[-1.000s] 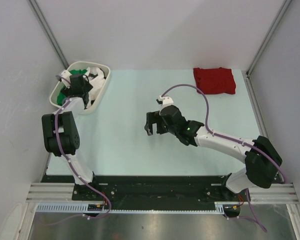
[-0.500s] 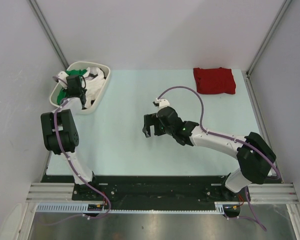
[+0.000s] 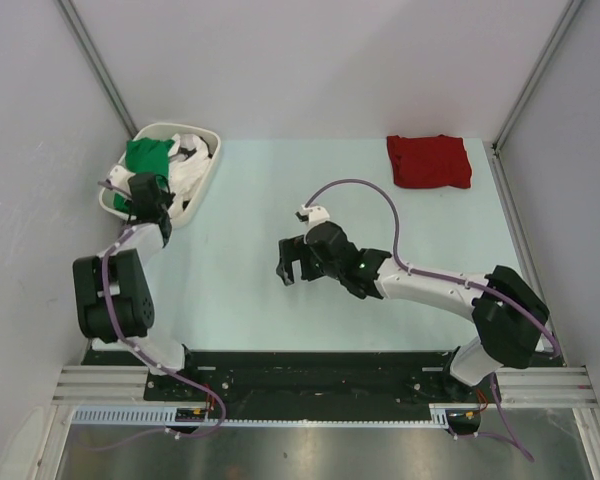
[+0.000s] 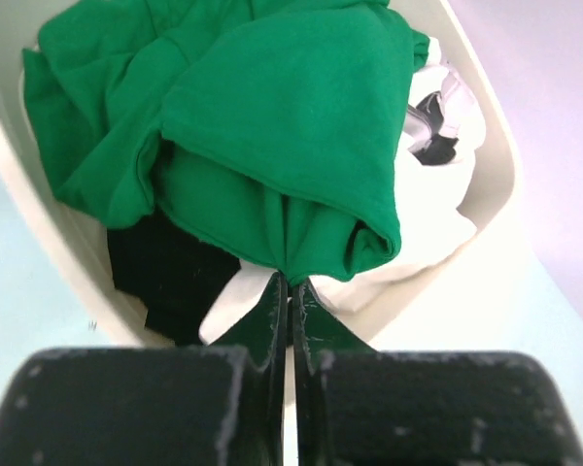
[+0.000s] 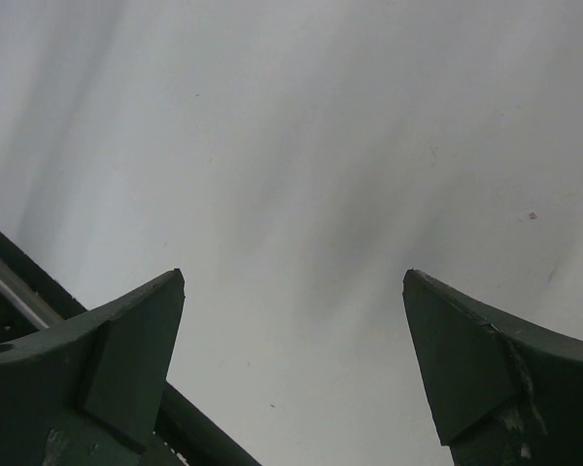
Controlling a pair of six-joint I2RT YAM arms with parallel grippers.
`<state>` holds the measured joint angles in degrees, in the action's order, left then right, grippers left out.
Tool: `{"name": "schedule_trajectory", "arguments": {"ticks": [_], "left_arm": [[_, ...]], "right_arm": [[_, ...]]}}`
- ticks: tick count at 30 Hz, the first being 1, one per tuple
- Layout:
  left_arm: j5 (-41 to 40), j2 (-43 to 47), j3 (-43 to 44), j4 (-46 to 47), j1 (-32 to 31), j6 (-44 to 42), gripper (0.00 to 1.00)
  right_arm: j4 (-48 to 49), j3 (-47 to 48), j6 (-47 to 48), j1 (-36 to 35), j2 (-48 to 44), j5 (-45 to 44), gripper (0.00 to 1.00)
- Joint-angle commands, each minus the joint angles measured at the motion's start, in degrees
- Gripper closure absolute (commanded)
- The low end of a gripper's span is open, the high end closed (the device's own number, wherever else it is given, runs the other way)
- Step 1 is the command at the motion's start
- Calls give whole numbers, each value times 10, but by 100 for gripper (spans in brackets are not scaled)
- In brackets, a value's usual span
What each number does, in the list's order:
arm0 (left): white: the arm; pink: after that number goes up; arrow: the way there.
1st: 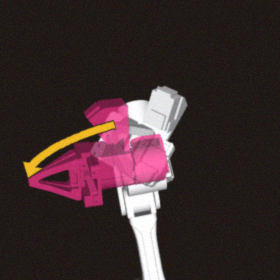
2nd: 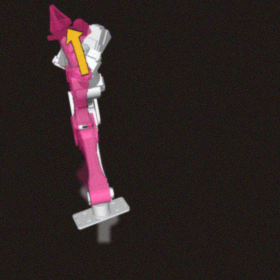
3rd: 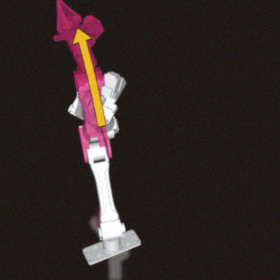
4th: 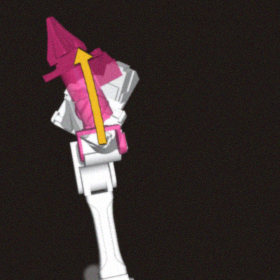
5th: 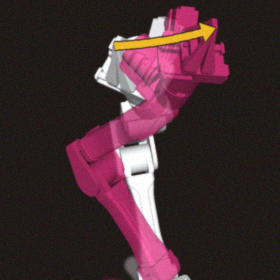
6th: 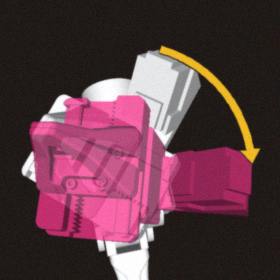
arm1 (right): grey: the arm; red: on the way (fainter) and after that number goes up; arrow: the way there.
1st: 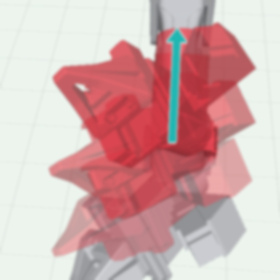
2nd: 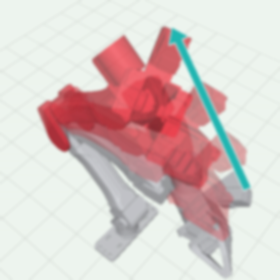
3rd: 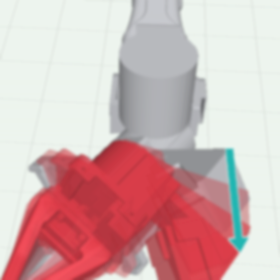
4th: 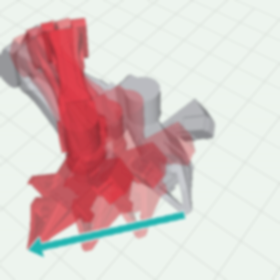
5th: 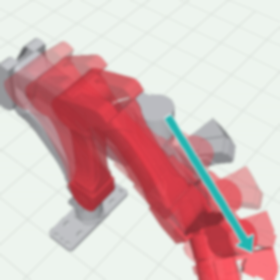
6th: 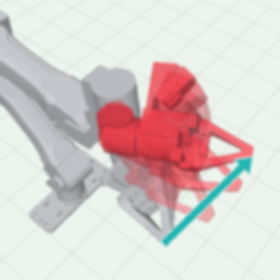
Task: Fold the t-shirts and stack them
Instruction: Grab the tshirt from the pile
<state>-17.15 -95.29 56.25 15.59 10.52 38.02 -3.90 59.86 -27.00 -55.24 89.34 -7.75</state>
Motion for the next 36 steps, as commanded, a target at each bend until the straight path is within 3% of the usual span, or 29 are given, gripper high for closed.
{"name": "schedule_trajectory", "arguments": {"ticks": [1,10,16,22,25,27,30,31,33,36], "left_arm": [[38,103,-75,65,1,66,100],[8,253,-156,44,-66,46,100],[8,299,-103,-4,-121,35,100],[36,322,24,-58,-156,19,100],[90,289,146,-101,-171,5,100],[174,240,258,-141,-176,3,100],[270,182,429,-228,-222,-20,100],[273,153,500,-255,-266,-51,100],[278,143,526,-295,-312,-72,100],[256,170,441,-300,-415,-79,100]], "right_arm": [[6,3,-6,-30,-36,-22,0],[-20,3,-4,-71,-74,-62,0],[-41,3,-9,-86,-88,-87,0],[-58,-2,-13,-94,-98,-110,0],[-61,-10,-23,-95,-116,-125,0],[-70,-11,-31,-96,-126,-149,0],[-96,-11,-43,-95,-160,-207,0],[-118,-12,-49,-95,-186,-228,0],[-139,-12,-52,-94,-220,-290,0],[-194,-11,-59,-87,-296,-383,0]]}}
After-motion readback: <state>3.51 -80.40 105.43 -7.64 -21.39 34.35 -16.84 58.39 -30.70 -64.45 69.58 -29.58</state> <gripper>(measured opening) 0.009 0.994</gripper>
